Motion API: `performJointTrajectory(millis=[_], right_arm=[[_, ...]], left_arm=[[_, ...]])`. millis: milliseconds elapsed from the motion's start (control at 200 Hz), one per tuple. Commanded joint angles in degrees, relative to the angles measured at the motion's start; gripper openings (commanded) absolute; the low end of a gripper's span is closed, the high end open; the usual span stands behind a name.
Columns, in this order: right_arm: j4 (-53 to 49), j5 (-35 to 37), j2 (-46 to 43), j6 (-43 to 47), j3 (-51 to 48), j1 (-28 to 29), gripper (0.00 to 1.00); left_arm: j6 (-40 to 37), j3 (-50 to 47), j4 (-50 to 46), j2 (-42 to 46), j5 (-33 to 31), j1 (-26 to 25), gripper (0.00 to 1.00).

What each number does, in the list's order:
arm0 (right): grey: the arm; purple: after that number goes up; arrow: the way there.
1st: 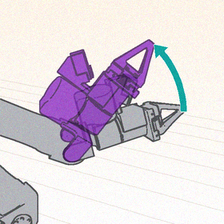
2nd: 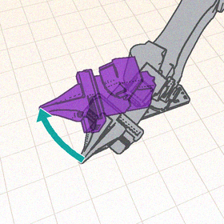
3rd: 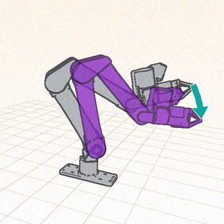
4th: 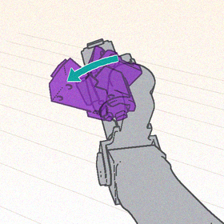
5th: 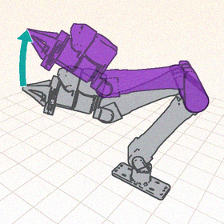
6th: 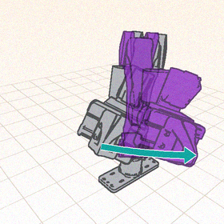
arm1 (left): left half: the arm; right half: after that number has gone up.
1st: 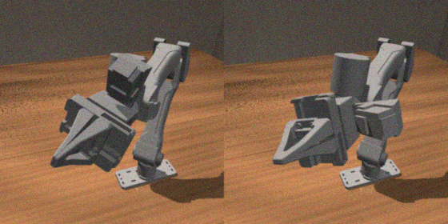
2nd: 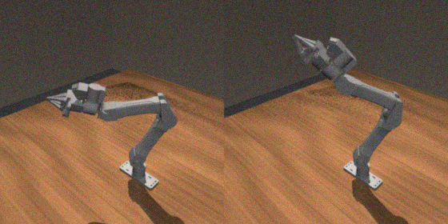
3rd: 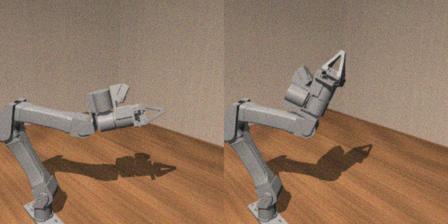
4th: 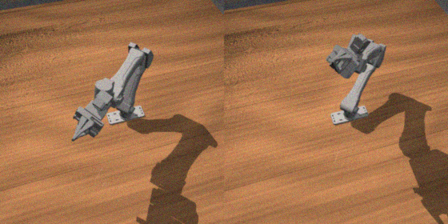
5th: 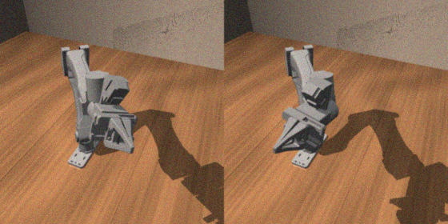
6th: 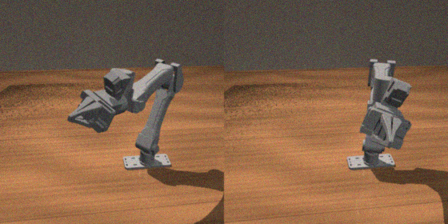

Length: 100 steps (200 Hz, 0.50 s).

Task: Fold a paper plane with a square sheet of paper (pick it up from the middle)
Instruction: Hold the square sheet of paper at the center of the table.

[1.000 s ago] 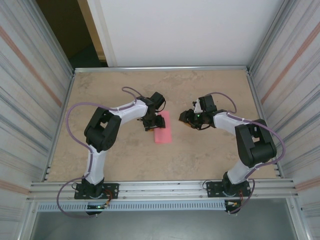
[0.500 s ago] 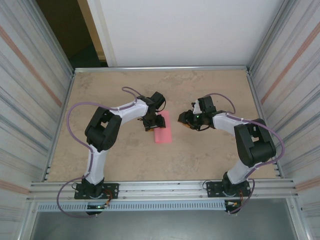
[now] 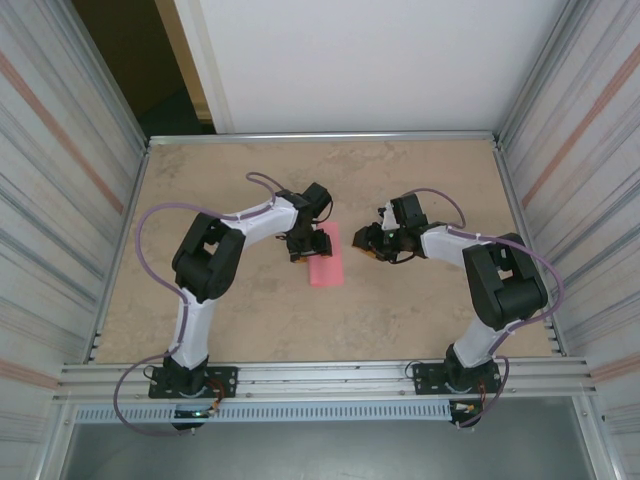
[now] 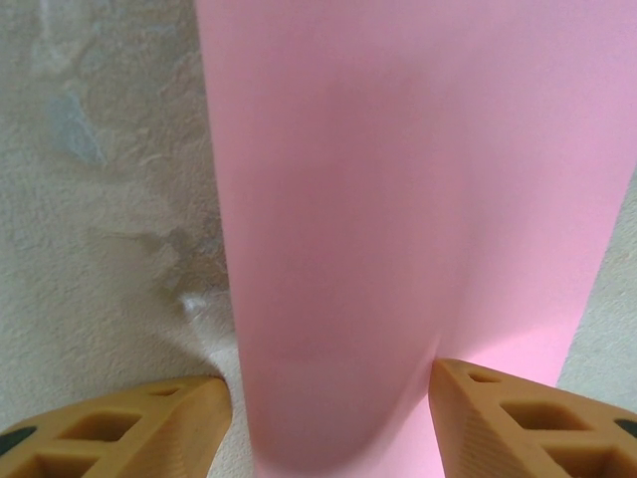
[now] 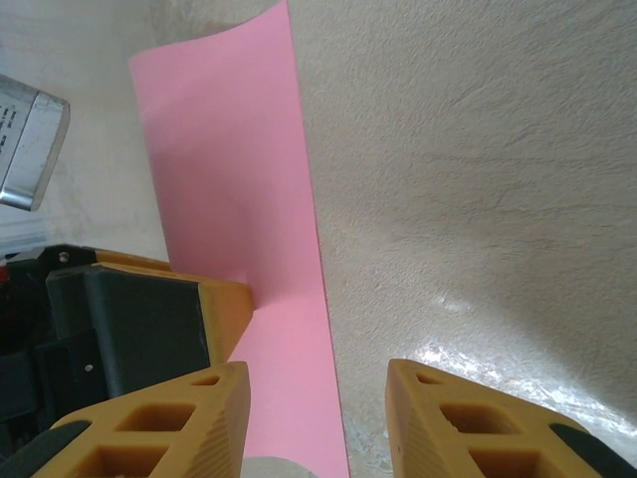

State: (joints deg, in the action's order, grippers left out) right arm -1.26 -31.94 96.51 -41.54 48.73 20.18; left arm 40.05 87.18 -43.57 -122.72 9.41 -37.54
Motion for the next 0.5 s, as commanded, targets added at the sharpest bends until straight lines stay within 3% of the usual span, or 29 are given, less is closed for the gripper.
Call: performJointTrajectory(millis=[0,496], right_arm=[[0.95,-1.56,1.18,-1.05,0.53,0.73,0.39],[3.13,-5.56,4.75,-2.21,2.50,3.44,0.26]], left_arm=[[-1.77,-6.76,1.65,-14.77,0.78,-1.31,0.60],[-1.78,-6.23,1.52,-16.10,0.71,-1.31,0.60]])
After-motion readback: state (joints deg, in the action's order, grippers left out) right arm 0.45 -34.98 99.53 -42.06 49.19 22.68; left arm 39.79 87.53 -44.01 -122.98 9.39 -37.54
